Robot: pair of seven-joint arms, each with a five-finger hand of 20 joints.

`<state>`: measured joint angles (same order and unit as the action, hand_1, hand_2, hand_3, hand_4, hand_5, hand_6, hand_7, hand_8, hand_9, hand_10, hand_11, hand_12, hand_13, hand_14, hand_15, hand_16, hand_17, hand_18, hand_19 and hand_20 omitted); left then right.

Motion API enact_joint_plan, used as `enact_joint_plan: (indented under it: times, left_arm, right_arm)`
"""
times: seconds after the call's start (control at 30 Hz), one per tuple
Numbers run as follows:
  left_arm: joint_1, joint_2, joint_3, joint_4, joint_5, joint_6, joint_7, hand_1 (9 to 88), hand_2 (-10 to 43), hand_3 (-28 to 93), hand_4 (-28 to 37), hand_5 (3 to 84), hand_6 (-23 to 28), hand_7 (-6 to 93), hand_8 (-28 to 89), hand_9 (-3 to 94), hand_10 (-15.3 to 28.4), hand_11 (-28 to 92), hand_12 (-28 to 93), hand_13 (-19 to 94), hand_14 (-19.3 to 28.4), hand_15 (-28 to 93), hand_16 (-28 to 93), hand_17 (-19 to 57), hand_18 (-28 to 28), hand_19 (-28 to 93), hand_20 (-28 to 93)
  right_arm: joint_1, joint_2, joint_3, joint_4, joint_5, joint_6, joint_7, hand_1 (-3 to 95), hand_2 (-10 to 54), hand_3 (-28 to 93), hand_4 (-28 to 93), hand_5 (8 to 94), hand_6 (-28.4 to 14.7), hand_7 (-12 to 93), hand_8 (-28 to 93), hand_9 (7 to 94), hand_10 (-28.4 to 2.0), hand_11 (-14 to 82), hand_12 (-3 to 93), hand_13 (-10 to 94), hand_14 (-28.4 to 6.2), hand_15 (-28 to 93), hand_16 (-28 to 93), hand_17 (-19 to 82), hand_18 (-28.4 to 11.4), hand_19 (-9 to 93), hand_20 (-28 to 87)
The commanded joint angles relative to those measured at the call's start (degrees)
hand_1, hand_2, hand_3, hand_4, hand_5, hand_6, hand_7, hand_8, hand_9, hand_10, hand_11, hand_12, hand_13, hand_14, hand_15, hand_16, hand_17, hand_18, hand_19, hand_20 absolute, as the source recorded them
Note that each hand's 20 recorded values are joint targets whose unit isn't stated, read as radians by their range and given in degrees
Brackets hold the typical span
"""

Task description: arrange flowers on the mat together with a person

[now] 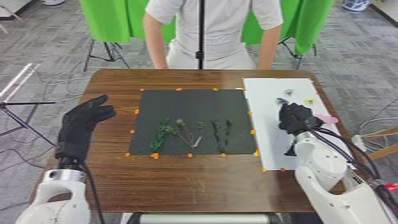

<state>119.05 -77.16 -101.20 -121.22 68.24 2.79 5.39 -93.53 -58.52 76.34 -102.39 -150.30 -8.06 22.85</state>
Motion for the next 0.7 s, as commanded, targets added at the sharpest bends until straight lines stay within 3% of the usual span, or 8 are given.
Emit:
enact_joint_plan:
  times: [0.03, 0.17, 0.27, 0.3, 0.37, 0.47, 0.57, 0.7]
  left_arm:
    - [5.24, 0.23, -4.22, -1.83, 0.53, 3.11, -0.88, 28.4, 2.6, 62, -19.7, 48.7, 6.1, 14.5, -5, 49.2, 15.5, 24, 16, 39, 20.8, 29, 1, 2.8, 15.0, 18, 17]
    - [7.38, -0.23, -6.14, -2.85, 0.67, 4.07, -1.11, 28.3, 2.5, 62, -19.7, 48.7, 6.0, 14.5, -5, 49.2, 15.6, 24, 16, 39, 20.9, 29, 1, 2.8, 15.0, 18, 17]
    - [8.54, -0.64, -7.34, -3.13, 0.63, 4.8, -1.28, 28.4, 2.6, 62, -19.9, 48.7, 6.0, 14.5, -5, 49.1, 15.6, 24, 16, 39, 20.9, 29, 1, 2.8, 15.0, 18, 17]
    - [8.7, -0.91, -7.5, -3.03, 0.45, 5.29, -0.74, 28.4, 2.6, 62, -19.9, 48.7, 6.0, 14.6, -5, 49.0, 15.5, 24, 16, 39, 20.9, 29, 1, 2.8, 15.0, 18, 17]
    - [8.59, -1.0, -7.23, -2.75, -0.08, 6.84, -0.17, 28.4, 2.7, 62, -19.9, 48.7, 6.1, 14.5, -5, 48.5, 15.4, 23, 16, 39, 20.9, 29, 1, 2.9, 15.0, 18, 17]
    - [8.31, -1.31, -6.84, -2.43, -0.32, 7.55, 0.66, 28.5, 3.0, 61, -20.2, 48.5, 6.2, 14.2, -5, 45.5, 15.6, 20, 14, 39, 21.1, 25, -1, 4.0, 14.4, 17, 16]
    - [7.6, -0.95, -6.21, -1.92, -0.55, 7.31, 0.85, 27.6, 4.6, 61, -21.0, 48.3, 6.3, 14.0, -5, 43.3, 15.3, 18, 14, 39, 21.0, 23, -1, 4.5, 14.1, 17, 16]
    - [7.3, -0.67, -5.58, -1.84, -0.75, 7.35, 0.91, 26.2, 7.4, 62, -23.1, 48.1, 6.4, 13.5, -5, 42.6, 15.4, 17, 14, 38, 20.5, 23, 0, 4.6, 14.0, 17, 16]
  right_arm:
    - [6.15, 1.68, -1.83, -8.51, 4.16, 3.96, -1.24, 63.2, -9.5, 62, -24, 83.2, 2.8, 19, 11, 93.4, -7.0, 9.1, 43.6, 94, 0.9, 58, 31, 53, -16.6, 91, 46]
    - [15.05, -0.75, -8.77, -9.14, 6.9, 4.21, -5.18, 63.3, -9.5, 62, -24, 83.2, 2.7, 20, 11, 93.4, -7.2, 9.0, 43.9, 94, 0.8, 59, 32, 53, -16.9, 92, 47]
    - [21.72, -5.66, -15.62, -5.8, 8.04, 2.7, -8.45, 63.3, -9.5, 62, -23, 83.2, 2.8, 20, 11, 93.3, -7.2, 9.0, 44.1, 94, 0.6, 60, 34, 52, -17.0, 92, 47]
    - [23.59, -8.1, -17.61, -4.07, 7.3, 2.43, -9.86, 63.3, -9.5, 62, -23, 83.1, 2.8, 20, 11, 93.2, -7.2, 9.0, 44.2, 94, 0.5, 60, 34, 52, -17.0, 92, 47]
    - [25.99, -13.09, -20.61, -0.53, 6.45, 0.89, -12.0, 63.2, -9.5, 62, -23, 83.0, 2.8, 20, 11, 93.3, -7.2, 8.9, 44.1, 93, 0.6, 60, 34, 52, -16.9, 92, 48]
    - [28.5, -19.45, -24.88, 4.92, 4.22, -1.32, -15.38, 63.0, -9.5, 62, -23, 82.8, 2.8, 20, 11, 93.2, -7.0, 8.9, 44.1, 93, 0.6, 60, 35, 52, -16.8, 92, 48]
    - [30.05, -22.88, -29.29, 8.72, 2.28, -3.49, -18.19, 63.0, -9.5, 62, -23, 82.7, 2.9, 20, 11, 93.2, -7.1, 8.9, 44.3, 93, 0.6, 61, 35, 52, -16.9, 92, 48]
    - [30.77, -25.87, -33.27, 12.34, -0.08, -5.38, -21.0, 63.0, -9.5, 62, -23, 82.6, 3.0, 21, 11, 93.1, -6.9, 8.9, 44.4, 93, 0.6, 62, 35, 52, -16.8, 92, 48]
